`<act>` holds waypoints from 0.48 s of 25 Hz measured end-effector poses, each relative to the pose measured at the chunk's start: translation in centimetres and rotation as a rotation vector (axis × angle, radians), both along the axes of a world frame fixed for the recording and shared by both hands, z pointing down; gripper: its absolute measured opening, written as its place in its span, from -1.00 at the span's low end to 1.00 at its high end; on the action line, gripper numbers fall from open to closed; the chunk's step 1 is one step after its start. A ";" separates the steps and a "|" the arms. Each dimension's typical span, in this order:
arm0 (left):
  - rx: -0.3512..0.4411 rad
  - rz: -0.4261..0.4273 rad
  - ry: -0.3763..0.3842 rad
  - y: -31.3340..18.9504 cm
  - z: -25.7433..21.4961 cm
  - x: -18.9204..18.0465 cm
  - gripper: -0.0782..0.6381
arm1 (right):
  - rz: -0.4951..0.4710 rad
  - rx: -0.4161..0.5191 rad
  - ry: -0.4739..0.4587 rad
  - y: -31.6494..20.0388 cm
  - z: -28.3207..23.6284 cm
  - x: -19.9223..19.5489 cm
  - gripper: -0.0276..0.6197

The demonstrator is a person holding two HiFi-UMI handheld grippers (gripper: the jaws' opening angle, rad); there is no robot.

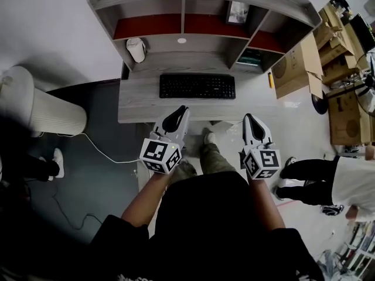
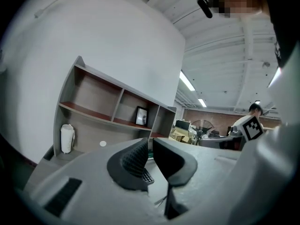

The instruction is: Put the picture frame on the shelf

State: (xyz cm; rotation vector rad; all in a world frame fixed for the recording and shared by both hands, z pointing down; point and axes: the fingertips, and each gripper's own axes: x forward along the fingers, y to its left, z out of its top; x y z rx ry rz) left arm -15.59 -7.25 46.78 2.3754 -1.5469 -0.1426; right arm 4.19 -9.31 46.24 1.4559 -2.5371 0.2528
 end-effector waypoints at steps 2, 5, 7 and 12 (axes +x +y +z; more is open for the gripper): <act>0.000 -0.017 -0.011 1.1 0.2 0.0 -0.70 | 0.005 -0.001 -0.002 0.8 0.0 0.7 -0.87; 0.004 -0.051 -0.028 2.1 0.1 0.0 -0.73 | 0.004 0.009 -0.022 1.3 -0.2 1.5 -0.87; 0.008 -0.076 -0.037 2.5 -0.2 0.3 -0.73 | 0.000 0.016 -0.038 1.4 -0.3 2.1 -0.87; 0.003 -0.115 -0.074 2.9 -0.7 2.7 -0.73 | -0.013 0.016 -0.054 1.2 -0.4 4.8 -0.87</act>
